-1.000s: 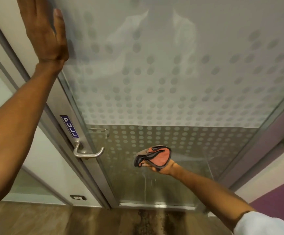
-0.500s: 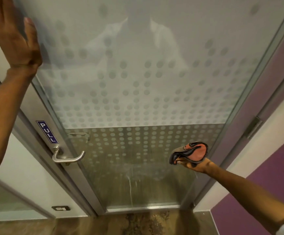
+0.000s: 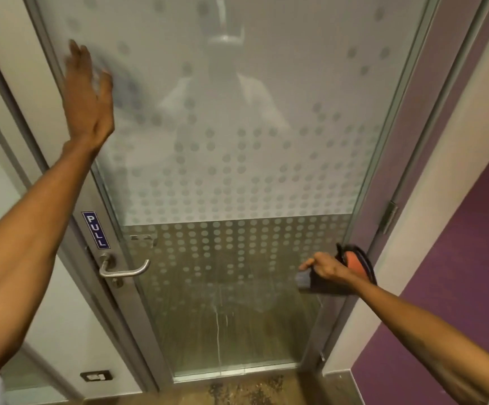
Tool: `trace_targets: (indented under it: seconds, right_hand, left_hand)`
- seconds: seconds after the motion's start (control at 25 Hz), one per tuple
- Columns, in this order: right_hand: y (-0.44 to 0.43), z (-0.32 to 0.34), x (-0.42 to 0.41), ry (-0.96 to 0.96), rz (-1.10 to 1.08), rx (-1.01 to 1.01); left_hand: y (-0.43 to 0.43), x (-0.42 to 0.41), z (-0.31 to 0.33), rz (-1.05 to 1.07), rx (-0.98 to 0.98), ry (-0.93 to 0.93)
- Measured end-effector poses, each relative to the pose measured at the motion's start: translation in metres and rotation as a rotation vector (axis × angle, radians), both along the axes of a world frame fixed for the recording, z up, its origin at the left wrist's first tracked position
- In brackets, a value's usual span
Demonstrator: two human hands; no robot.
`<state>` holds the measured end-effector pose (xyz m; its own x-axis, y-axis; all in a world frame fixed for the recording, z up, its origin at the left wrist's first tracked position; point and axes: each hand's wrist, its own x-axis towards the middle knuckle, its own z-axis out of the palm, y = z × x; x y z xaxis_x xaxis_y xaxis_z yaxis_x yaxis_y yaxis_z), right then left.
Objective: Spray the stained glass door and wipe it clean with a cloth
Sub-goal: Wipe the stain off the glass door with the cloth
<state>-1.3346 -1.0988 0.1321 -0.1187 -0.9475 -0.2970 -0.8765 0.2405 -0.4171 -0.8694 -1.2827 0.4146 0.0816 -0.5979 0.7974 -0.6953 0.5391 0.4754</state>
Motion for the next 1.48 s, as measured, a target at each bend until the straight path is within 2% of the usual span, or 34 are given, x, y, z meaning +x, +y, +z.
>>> trace_targets:
  seconds: [0.16, 0.28, 0.4, 0.52, 0.6, 0.64, 0.72, 0.8, 1.08, 1.28, 1.48]
  right_hand:
    - [0.028, 0.04, 0.044, -0.793, -0.299, -0.022]
    - [0.038, 0.068, 0.082, -1.299, -0.305, -0.082]
    - [0.042, 0.099, 0.113, -1.686, -0.243, -0.211]
    - [0.05, 0.131, 0.14, -1.944, -0.133, -0.329]
    - [0.055, 0.147, 0.16, -1.991, -0.095, -0.389]
    - [0.058, 0.152, 0.171, -1.994, -0.09, -0.409]
    - [0.063, 0.153, 0.189, -1.969, -0.118, -0.458]
    - [0.068, 0.149, 0.202, -1.956, -0.131, -0.513]
    - [0.073, 0.141, 0.239, -1.849, -0.215, -0.637]
    - [0.07, 0.139, 0.26, -1.621, -0.303, -0.774]
    - [0.059, 0.135, 0.268, -1.486, -0.45, -0.971]
  left_hand:
    - [0.04, -0.024, -0.03, -0.11, 0.154, 0.046]
    - [0.073, -0.053, -0.063, -0.349, 0.312, 0.214]
    - [0.112, -0.083, -0.094, -0.66, 0.607, 0.42]
    - [0.149, -0.105, -0.127, -0.779, 0.913, 0.557]
    - [0.164, -0.114, -0.146, -0.89, 1.052, 0.623]
    - [0.167, -0.116, -0.151, -0.949, 1.066, 0.724]
    - [0.171, -0.117, -0.156, -1.01, 1.035, 0.957]
    - [0.172, -0.111, -0.157, -1.035, 0.989, 1.044]
    - [0.168, -0.089, -0.162, -1.119, 0.964, 1.078]
    - [0.158, -0.078, -0.163, -1.143, 0.963, 1.042]
    - [0.148, -0.078, -0.166, -1.177, 0.974, 0.99]
